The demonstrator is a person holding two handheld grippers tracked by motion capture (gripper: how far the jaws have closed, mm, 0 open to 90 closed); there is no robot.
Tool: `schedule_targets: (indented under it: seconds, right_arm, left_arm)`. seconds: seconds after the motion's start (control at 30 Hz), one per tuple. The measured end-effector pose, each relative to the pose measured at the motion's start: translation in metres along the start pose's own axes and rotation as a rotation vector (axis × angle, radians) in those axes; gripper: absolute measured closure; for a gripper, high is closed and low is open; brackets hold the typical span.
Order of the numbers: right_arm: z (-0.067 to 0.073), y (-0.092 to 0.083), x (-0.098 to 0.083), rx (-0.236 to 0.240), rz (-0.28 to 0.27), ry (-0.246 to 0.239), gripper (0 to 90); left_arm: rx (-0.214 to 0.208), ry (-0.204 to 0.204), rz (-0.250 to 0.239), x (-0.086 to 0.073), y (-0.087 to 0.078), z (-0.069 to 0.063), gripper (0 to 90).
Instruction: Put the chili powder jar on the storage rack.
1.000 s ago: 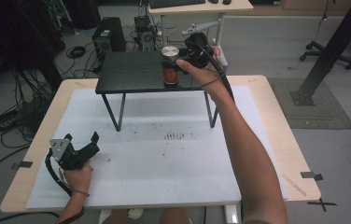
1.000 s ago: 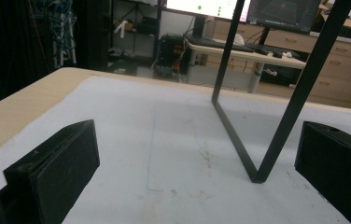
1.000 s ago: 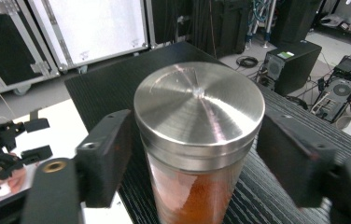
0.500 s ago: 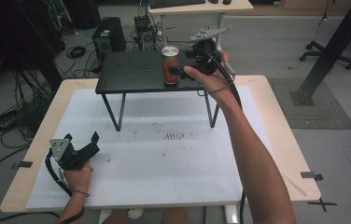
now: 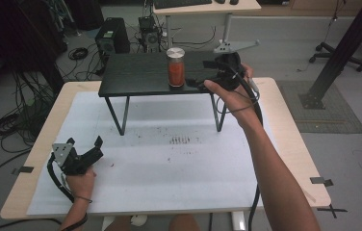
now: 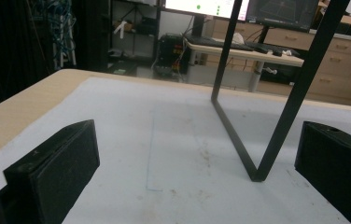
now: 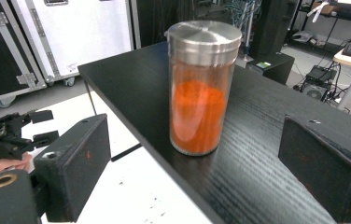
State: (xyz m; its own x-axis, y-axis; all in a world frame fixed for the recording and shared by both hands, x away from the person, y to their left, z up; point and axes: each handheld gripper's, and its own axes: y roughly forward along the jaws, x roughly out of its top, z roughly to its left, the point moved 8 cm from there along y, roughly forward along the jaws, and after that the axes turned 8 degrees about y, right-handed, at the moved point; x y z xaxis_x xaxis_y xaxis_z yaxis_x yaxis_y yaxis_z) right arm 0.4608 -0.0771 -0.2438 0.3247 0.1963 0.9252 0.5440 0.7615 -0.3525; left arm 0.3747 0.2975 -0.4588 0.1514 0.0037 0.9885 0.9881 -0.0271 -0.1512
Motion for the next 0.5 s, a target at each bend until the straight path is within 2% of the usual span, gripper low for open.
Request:
schedule_targets:
  seconds: [0.5]
  right_arm:
    - [0.014, -0.045, -0.023, -0.037, -0.031, 0.009, 6.1]
  left_arm:
    - [0.001, 0.014, 0.002, 0.0, 0.0, -0.001, 0.2]
